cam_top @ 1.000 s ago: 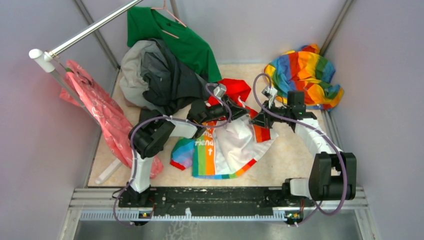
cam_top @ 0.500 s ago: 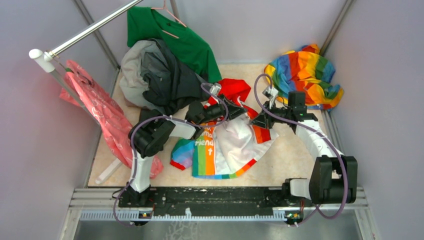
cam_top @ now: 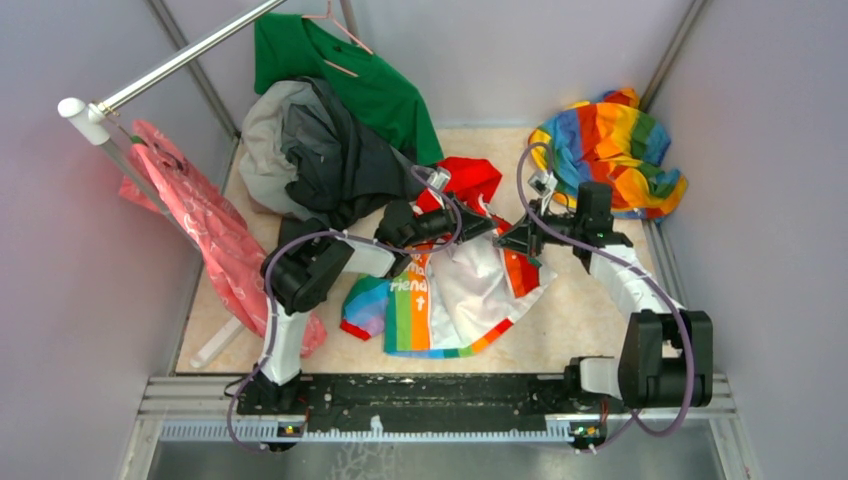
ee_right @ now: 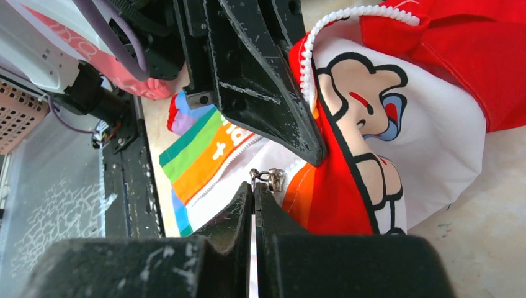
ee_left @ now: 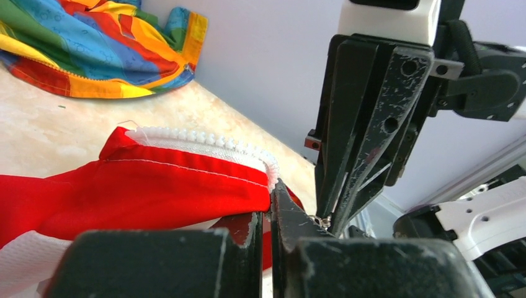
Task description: Zip up the jacket
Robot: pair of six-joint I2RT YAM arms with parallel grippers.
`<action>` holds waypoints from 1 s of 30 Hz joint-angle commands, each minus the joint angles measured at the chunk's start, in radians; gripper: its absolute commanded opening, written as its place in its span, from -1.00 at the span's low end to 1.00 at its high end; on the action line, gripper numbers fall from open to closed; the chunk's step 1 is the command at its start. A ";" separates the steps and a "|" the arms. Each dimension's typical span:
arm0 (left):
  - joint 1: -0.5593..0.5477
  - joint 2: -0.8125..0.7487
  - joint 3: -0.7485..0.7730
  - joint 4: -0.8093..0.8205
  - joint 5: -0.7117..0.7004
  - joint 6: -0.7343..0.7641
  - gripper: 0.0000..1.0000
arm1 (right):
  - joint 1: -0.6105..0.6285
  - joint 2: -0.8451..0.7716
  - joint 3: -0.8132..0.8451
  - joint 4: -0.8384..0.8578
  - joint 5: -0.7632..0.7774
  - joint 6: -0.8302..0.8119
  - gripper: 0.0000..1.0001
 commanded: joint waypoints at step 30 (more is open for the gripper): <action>0.070 -0.105 -0.022 -0.098 -0.014 0.151 -1.00 | -0.109 0.002 0.098 -0.389 0.111 -0.289 -1.00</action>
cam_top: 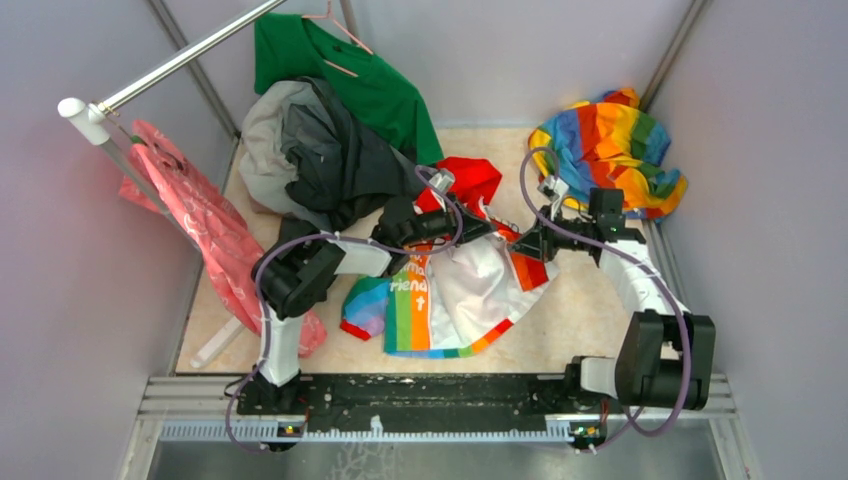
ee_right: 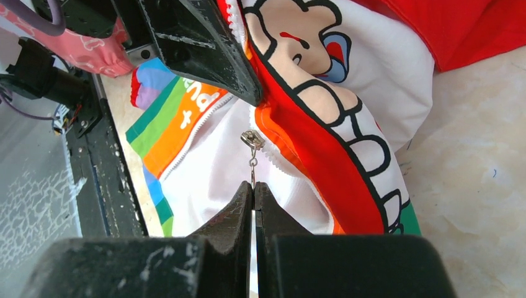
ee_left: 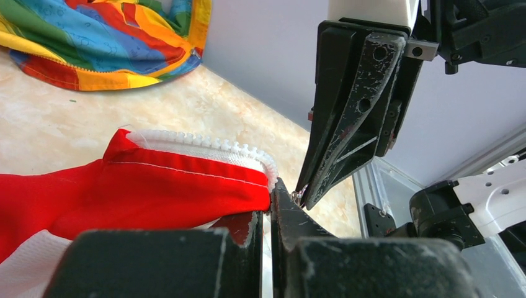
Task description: Zip up the jacket
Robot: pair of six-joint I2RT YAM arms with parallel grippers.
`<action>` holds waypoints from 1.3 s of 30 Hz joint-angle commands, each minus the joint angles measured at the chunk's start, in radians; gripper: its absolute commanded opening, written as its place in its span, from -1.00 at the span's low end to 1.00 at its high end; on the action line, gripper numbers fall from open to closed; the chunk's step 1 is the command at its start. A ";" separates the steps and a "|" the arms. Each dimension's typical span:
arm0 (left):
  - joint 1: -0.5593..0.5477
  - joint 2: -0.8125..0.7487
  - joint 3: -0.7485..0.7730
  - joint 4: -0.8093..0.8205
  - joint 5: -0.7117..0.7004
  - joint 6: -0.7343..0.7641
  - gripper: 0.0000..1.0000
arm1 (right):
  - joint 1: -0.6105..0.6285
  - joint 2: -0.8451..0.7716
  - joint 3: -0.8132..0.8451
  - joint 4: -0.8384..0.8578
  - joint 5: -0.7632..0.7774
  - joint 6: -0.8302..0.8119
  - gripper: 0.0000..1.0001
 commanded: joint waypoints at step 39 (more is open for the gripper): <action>0.009 0.043 -0.172 0.619 -0.414 -0.342 -1.00 | 0.161 0.063 -0.056 0.187 0.067 0.178 -1.00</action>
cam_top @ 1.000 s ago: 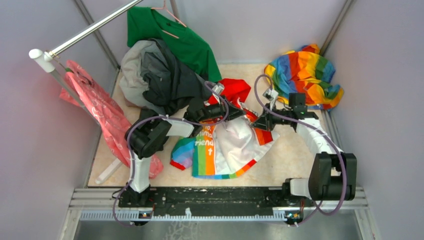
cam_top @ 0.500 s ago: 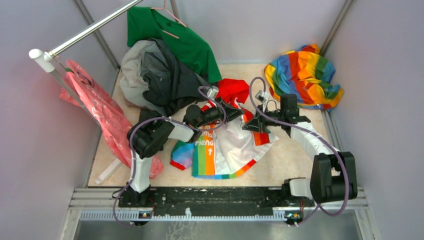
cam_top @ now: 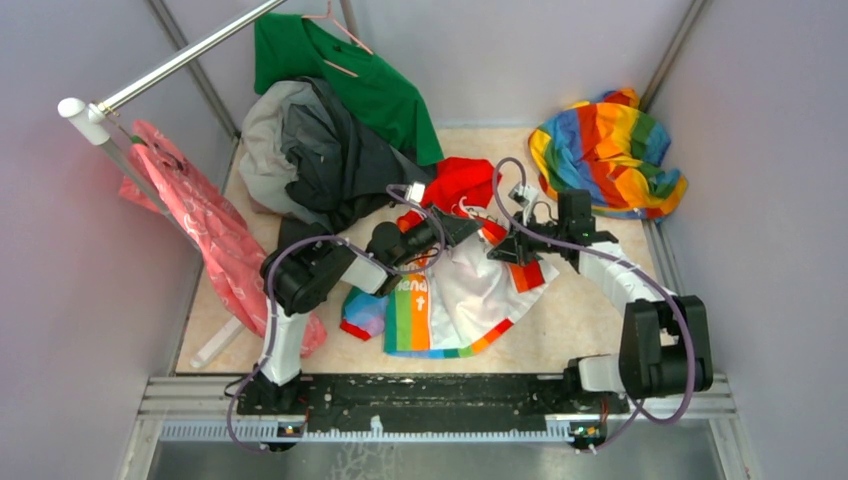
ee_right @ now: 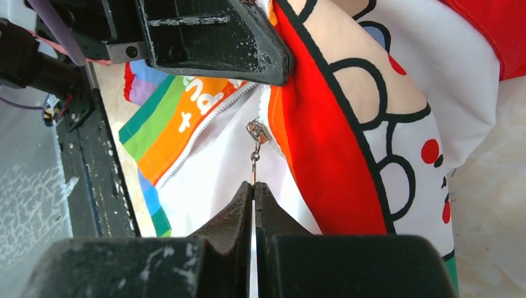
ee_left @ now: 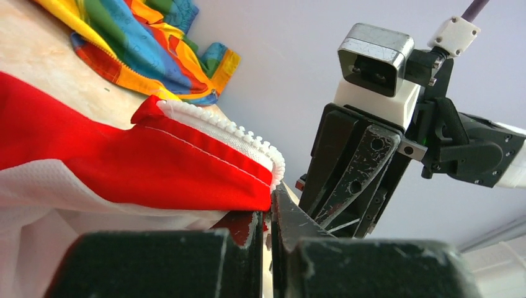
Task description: Zip up the jacket
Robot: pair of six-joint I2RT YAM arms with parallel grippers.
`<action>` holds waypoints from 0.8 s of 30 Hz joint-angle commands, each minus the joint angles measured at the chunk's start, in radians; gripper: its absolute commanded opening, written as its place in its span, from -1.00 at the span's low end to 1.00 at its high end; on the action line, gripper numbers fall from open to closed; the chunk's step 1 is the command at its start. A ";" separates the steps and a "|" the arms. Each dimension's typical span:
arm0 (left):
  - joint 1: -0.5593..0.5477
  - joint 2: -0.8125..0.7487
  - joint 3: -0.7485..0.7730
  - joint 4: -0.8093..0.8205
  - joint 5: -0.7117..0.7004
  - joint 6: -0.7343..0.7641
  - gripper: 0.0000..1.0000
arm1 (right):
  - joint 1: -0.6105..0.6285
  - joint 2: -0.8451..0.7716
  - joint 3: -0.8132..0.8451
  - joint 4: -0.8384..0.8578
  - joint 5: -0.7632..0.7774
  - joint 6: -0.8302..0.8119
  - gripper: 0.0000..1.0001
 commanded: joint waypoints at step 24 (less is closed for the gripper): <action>-0.026 -0.002 0.020 0.290 -0.391 -0.024 -1.00 | -0.112 -0.124 -0.132 0.347 -0.154 0.335 -1.00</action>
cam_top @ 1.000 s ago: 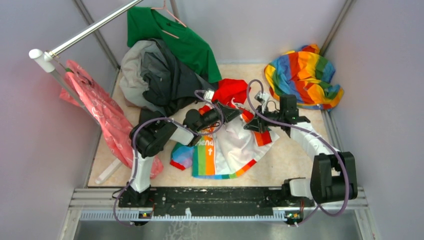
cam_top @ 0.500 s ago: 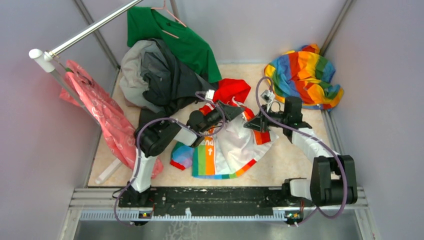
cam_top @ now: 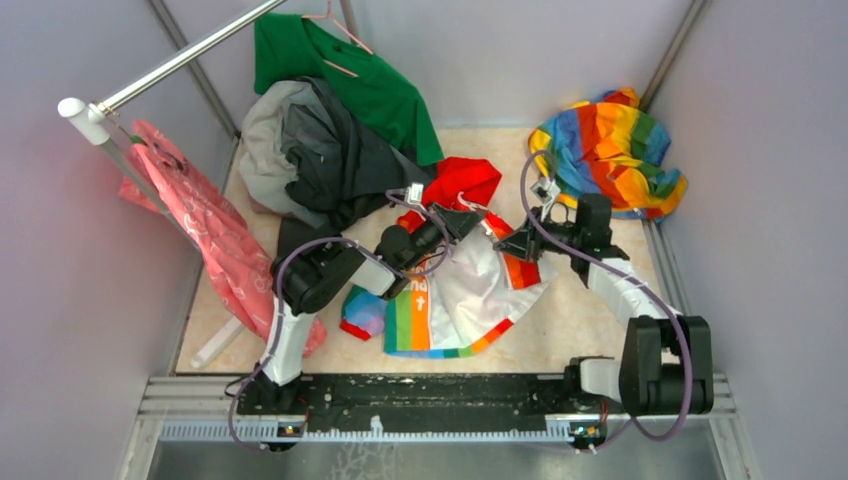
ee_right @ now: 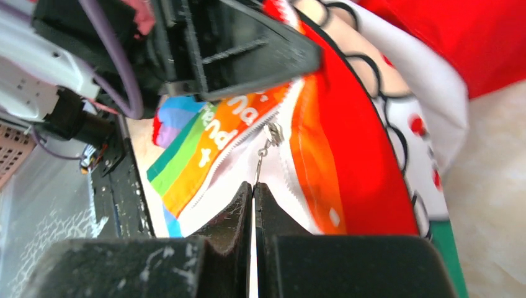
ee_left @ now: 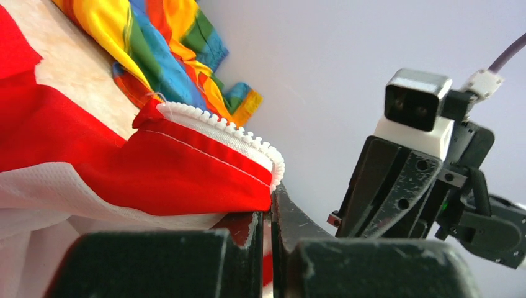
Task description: Zip up the jacket
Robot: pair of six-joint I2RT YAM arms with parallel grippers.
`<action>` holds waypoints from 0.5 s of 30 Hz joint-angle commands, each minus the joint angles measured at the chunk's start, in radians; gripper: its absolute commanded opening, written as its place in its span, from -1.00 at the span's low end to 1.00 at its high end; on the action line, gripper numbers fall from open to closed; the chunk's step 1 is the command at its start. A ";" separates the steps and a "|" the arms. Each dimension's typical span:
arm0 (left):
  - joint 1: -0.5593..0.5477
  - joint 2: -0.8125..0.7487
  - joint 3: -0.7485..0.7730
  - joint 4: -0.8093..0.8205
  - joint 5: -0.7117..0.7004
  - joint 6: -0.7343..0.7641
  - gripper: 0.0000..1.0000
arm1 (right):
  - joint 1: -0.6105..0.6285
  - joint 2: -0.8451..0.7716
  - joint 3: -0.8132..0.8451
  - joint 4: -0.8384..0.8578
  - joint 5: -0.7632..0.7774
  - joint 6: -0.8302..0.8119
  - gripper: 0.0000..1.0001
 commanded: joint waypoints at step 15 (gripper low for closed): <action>0.004 -0.069 0.006 0.278 -0.264 -0.083 -1.00 | -0.041 -0.016 -0.019 0.055 0.020 0.074 -1.00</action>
